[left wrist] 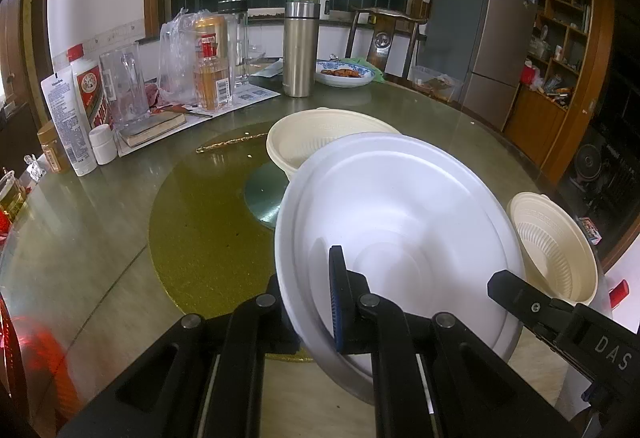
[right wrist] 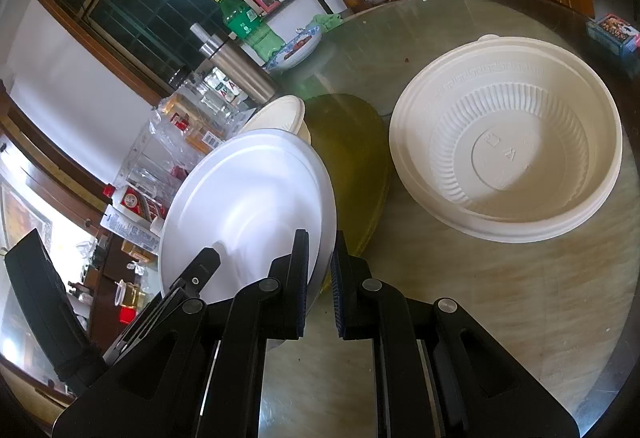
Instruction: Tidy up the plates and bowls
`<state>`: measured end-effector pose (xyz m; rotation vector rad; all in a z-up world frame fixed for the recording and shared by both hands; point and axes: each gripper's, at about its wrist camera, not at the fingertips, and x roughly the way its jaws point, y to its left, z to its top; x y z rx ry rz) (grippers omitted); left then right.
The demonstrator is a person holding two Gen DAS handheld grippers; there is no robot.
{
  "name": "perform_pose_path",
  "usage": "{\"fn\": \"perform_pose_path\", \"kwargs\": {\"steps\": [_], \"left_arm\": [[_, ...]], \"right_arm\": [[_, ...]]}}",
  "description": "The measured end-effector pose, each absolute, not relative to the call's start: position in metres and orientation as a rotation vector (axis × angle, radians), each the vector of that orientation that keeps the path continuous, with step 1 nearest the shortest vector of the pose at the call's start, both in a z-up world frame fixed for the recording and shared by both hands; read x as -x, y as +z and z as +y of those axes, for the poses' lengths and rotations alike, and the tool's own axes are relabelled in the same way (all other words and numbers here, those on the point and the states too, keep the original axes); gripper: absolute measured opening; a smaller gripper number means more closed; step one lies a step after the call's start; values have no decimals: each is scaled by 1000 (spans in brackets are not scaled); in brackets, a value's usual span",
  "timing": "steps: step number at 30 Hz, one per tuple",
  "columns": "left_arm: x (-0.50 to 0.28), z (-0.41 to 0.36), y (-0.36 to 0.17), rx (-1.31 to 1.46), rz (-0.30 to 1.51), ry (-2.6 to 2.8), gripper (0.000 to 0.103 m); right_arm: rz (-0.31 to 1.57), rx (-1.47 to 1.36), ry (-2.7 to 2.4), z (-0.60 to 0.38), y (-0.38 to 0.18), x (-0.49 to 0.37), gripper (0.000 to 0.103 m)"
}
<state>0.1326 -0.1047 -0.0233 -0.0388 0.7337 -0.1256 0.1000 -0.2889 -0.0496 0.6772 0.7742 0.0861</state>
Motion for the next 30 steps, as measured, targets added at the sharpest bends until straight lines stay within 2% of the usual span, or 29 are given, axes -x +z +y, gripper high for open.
{"fn": "perform_pose_path", "kwargs": {"steps": [30], "left_arm": [[-132, -104, -21, 31, 719, -119, 9]], "right_arm": [[771, -675, 86, -287, -48, -100, 10]]}}
